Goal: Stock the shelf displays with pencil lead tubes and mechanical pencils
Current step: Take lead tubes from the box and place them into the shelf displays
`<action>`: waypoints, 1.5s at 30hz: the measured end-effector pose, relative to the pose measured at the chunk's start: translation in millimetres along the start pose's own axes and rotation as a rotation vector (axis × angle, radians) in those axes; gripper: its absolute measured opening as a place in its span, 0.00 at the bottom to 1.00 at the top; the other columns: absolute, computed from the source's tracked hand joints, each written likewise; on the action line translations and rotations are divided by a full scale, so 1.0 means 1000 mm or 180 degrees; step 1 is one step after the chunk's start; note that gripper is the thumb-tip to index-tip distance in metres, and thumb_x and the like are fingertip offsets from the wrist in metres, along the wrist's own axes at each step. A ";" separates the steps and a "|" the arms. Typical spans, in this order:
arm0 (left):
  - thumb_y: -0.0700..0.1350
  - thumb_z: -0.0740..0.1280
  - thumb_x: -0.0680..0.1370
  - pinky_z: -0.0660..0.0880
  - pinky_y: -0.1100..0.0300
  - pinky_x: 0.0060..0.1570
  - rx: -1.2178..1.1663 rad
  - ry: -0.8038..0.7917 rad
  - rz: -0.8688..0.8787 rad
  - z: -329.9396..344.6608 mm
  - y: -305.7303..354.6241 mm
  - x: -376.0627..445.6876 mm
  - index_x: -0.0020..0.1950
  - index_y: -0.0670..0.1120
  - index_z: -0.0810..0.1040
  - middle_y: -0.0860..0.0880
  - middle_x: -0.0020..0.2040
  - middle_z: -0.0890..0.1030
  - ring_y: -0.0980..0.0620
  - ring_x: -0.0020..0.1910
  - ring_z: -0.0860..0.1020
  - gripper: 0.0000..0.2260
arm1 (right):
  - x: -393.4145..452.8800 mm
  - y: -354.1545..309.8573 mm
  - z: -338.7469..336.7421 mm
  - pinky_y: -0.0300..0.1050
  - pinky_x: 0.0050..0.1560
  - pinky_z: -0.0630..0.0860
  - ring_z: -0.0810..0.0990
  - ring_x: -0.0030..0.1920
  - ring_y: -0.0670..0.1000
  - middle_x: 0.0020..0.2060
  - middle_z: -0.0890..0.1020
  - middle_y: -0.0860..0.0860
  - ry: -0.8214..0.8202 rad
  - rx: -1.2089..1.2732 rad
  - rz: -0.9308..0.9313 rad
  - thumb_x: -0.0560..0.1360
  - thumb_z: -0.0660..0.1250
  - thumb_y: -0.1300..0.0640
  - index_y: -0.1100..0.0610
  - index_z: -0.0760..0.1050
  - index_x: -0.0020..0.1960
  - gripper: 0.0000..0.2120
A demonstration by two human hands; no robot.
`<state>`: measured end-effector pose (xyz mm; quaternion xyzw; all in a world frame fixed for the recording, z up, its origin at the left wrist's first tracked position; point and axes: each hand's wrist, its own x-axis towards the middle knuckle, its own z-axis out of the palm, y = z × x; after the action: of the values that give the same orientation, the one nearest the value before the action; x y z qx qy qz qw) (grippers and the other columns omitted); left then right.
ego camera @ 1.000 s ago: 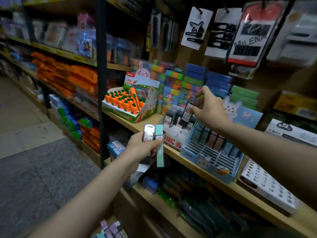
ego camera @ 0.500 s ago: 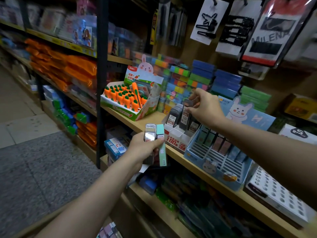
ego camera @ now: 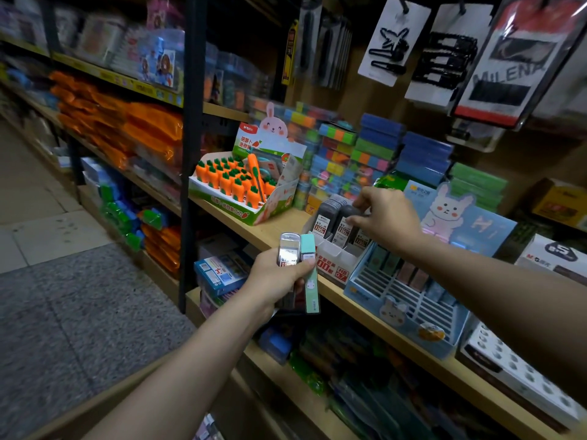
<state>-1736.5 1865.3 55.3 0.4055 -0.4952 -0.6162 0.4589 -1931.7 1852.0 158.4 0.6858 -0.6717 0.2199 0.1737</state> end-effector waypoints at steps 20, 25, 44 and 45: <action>0.43 0.72 0.75 0.76 0.64 0.35 0.0190 -0.0701 0.0317 0.016 0.006 -0.017 0.50 0.49 0.83 0.53 0.34 0.82 0.57 0.34 0.79 0.04 | -0.078 -0.034 -0.021 0.47 0.45 0.83 0.84 0.40 0.45 0.41 0.84 0.48 -0.0802 0.1927 0.0155 0.74 0.73 0.55 0.49 0.79 0.56 0.12; 0.42 0.69 0.78 0.79 0.53 0.50 -0.0165 -0.0866 0.0154 0.033 0.006 -0.022 0.60 0.49 0.76 0.48 0.51 0.85 0.50 0.51 0.83 0.12 | -0.074 -0.001 -0.057 0.48 0.47 0.83 0.85 0.41 0.48 0.46 0.83 0.51 -0.0376 0.1769 0.0666 0.73 0.74 0.56 0.54 0.78 0.55 0.12; 0.38 0.67 0.78 0.76 0.43 0.60 0.0113 -0.0554 0.0055 0.036 -0.006 -0.013 0.57 0.51 0.80 0.49 0.53 0.83 0.47 0.57 0.80 0.11 | -0.065 0.042 -0.037 0.42 0.42 0.71 0.76 0.39 0.43 0.48 0.78 0.50 0.0260 0.0758 0.0598 0.75 0.71 0.57 0.57 0.75 0.54 0.10; 0.37 0.67 0.78 0.76 0.43 0.60 0.0103 -0.0531 0.0058 0.036 -0.005 -0.013 0.56 0.51 0.80 0.49 0.53 0.83 0.47 0.57 0.80 0.11 | -0.065 0.042 -0.038 0.41 0.42 0.71 0.77 0.39 0.43 0.47 0.78 0.50 0.0239 0.0766 0.0589 0.75 0.71 0.57 0.57 0.75 0.54 0.10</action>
<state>-1768.2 1887.2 57.5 0.3556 -0.5453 -0.6356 0.4151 -1976.6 1925.0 153.1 0.6282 -0.6938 0.3393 0.0942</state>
